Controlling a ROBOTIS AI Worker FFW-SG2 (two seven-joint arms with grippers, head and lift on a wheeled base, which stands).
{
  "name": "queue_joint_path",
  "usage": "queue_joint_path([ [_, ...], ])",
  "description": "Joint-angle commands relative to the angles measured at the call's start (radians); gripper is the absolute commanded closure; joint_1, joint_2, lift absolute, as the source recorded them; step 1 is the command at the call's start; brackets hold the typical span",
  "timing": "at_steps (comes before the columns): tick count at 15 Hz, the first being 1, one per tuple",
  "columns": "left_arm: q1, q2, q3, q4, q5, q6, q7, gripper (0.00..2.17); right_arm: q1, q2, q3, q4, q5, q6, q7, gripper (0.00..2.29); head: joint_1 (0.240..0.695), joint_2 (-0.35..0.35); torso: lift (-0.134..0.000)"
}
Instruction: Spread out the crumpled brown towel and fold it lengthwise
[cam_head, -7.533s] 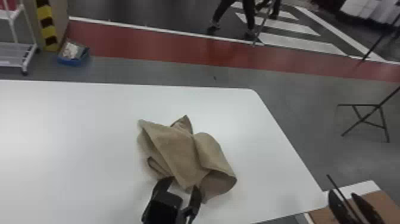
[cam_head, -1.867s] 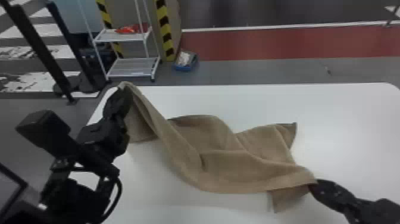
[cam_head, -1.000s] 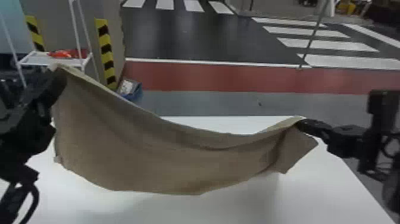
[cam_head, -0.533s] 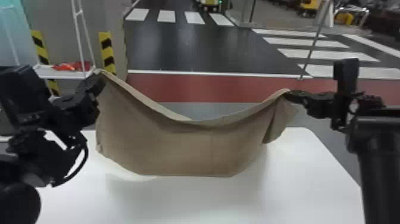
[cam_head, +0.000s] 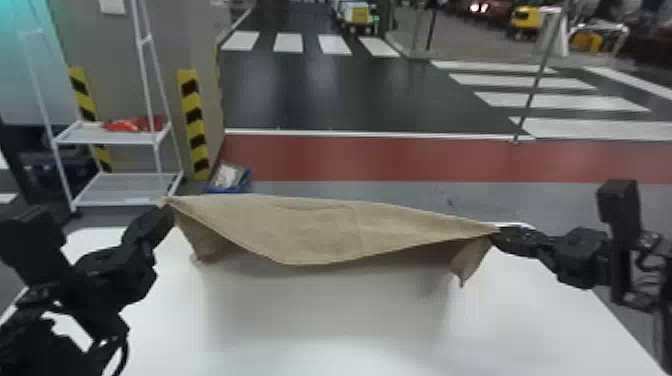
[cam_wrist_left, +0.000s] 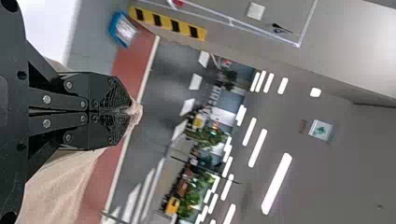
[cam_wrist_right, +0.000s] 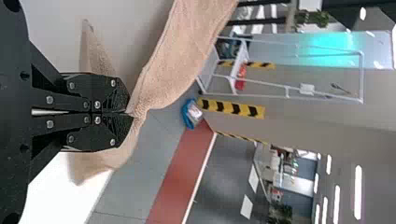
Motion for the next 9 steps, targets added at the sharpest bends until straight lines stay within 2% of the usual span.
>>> queue_joint_path([
  [1,0.148,-0.010,-0.004,-0.052,-0.094,-0.007,0.008,1.37,0.171,-0.023,-0.074,-0.041,-0.056,-0.052,0.054,2.08,0.563,-0.108,-0.124],
  [2,0.179,-0.006,0.005,-0.069,-0.093,-0.007,0.017,1.37,0.213,-0.023,-0.107,-0.058,-0.073,-0.043,0.083,2.08,0.667,-0.125,-0.124],
  [3,0.203,-0.003,0.011,-0.098,-0.096,-0.007,0.037,1.37,0.237,-0.025,-0.126,-0.069,-0.079,-0.031,0.108,2.07,0.695,-0.133,-0.124],
  [6,0.265,-0.001,0.003,-0.157,-0.242,-0.020,0.115,1.37,0.260,-0.025,-0.134,-0.080,-0.055,0.031,0.182,2.07,0.695,-0.151,-0.124],
  [7,0.289,-0.001,0.016,-0.160,-0.248,-0.041,0.120,1.37,0.285,-0.019,-0.120,-0.091,-0.055,0.037,0.182,2.05,0.695,-0.146,-0.124],
  [8,0.309,-0.003,0.026,-0.158,-0.246,-0.069,0.118,1.37,0.305,-0.010,-0.117,-0.121,-0.053,0.080,0.182,1.78,0.695,-0.142,-0.124],
  [9,0.329,-0.006,0.033,-0.158,-0.243,-0.081,0.109,1.37,0.321,-0.013,-0.117,-0.166,-0.043,0.209,0.200,1.02,0.695,-0.135,-0.124],
])
